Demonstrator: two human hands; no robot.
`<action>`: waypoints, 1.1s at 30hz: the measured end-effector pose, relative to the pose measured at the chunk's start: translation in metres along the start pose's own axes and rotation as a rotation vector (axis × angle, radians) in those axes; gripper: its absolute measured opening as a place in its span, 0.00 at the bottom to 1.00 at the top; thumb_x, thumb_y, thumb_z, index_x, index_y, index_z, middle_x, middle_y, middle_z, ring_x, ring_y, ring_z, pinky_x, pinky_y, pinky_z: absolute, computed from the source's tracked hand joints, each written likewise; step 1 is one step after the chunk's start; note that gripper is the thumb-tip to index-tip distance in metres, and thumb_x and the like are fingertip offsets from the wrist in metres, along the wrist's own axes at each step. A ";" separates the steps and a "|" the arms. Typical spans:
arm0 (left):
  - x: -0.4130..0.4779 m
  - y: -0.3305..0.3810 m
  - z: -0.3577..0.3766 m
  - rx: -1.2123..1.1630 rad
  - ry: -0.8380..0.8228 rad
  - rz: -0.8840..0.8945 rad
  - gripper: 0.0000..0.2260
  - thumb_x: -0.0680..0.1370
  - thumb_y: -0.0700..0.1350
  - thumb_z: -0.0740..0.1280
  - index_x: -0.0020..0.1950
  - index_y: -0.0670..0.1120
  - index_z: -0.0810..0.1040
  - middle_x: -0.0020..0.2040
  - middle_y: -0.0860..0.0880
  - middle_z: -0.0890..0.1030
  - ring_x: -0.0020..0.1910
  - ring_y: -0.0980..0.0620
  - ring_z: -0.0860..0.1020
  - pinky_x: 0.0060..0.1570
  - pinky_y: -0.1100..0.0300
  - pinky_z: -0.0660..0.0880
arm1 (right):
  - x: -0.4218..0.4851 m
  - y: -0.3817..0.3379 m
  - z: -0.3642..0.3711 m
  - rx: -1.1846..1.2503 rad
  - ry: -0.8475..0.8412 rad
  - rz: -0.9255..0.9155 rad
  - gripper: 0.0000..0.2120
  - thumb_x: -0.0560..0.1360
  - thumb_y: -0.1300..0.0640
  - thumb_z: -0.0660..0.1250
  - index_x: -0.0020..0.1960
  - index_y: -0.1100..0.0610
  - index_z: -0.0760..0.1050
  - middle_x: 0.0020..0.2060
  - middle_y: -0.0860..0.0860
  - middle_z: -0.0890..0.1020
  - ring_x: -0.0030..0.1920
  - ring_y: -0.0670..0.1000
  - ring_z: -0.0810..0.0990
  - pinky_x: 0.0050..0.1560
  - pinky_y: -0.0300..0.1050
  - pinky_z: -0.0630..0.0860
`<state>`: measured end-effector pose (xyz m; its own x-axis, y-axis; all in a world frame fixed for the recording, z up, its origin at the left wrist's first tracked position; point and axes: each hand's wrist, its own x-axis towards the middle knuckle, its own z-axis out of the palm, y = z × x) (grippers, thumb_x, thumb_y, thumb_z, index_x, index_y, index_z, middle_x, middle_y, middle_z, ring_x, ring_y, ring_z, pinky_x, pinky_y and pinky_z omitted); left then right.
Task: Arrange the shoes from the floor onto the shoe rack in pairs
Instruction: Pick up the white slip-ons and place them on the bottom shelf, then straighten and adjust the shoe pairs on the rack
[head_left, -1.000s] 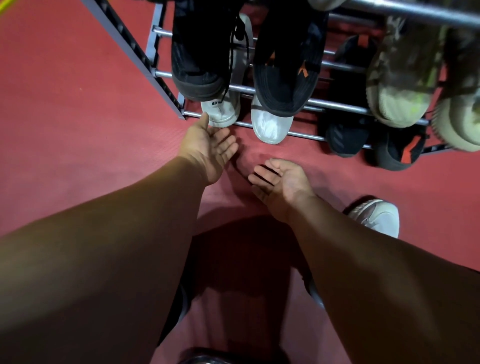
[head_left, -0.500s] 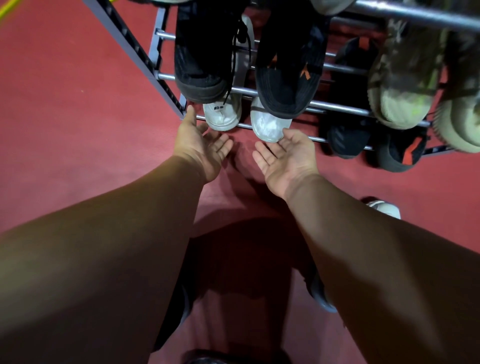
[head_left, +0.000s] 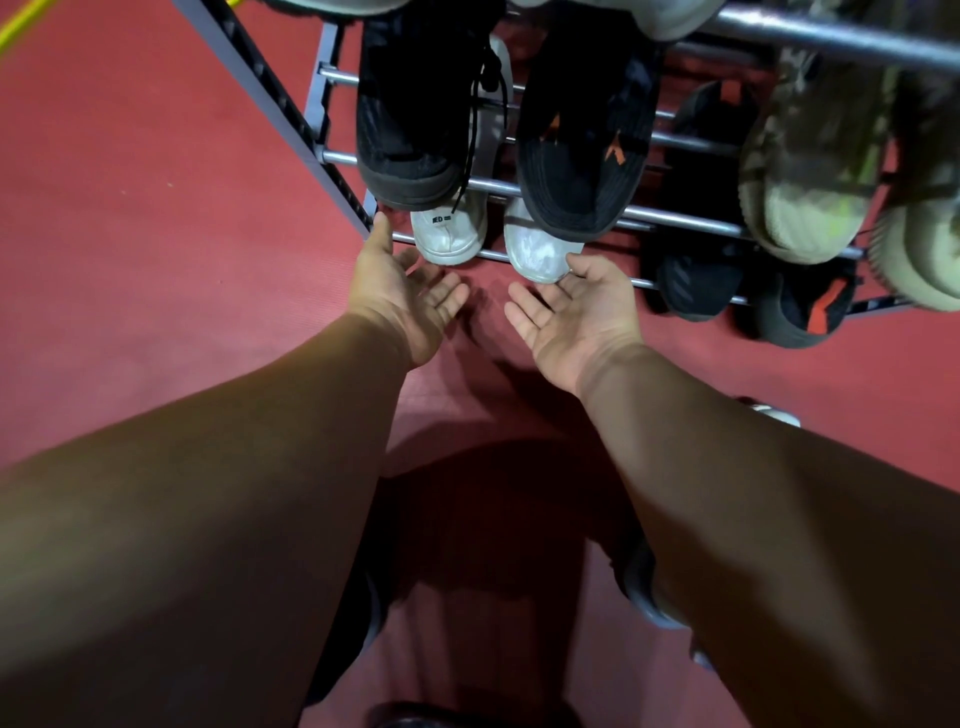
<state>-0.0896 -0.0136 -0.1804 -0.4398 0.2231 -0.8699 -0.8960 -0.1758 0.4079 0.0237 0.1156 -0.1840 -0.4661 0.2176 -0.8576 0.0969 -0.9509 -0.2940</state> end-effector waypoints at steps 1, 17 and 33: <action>0.000 0.000 0.000 0.003 0.002 0.000 0.35 0.77 0.67 0.63 0.76 0.44 0.67 0.65 0.42 0.76 0.61 0.40 0.78 0.62 0.44 0.77 | 0.000 0.000 0.000 0.001 -0.004 0.002 0.29 0.78 0.51 0.63 0.78 0.56 0.67 0.72 0.54 0.74 0.67 0.59 0.77 0.62 0.54 0.77; -0.127 0.025 0.000 0.269 0.042 -0.010 0.34 0.75 0.68 0.63 0.68 0.43 0.72 0.64 0.45 0.75 0.62 0.38 0.76 0.64 0.43 0.74 | -0.112 -0.026 0.010 -0.333 0.175 -0.039 0.27 0.80 0.47 0.65 0.77 0.51 0.65 0.77 0.56 0.68 0.68 0.61 0.76 0.63 0.57 0.77; -0.455 0.095 0.081 0.482 -0.304 0.401 0.38 0.77 0.68 0.62 0.79 0.45 0.63 0.77 0.43 0.66 0.72 0.37 0.69 0.69 0.42 0.69 | -0.452 -0.126 0.032 -0.341 0.001 -0.483 0.29 0.82 0.45 0.64 0.79 0.54 0.63 0.78 0.54 0.66 0.72 0.61 0.73 0.64 0.54 0.75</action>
<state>0.0208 -0.0537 0.2767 -0.6773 0.5007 -0.5391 -0.5574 0.1291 0.8201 0.1941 0.1297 0.2541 -0.5267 0.6087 -0.5934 0.1516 -0.6196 -0.7702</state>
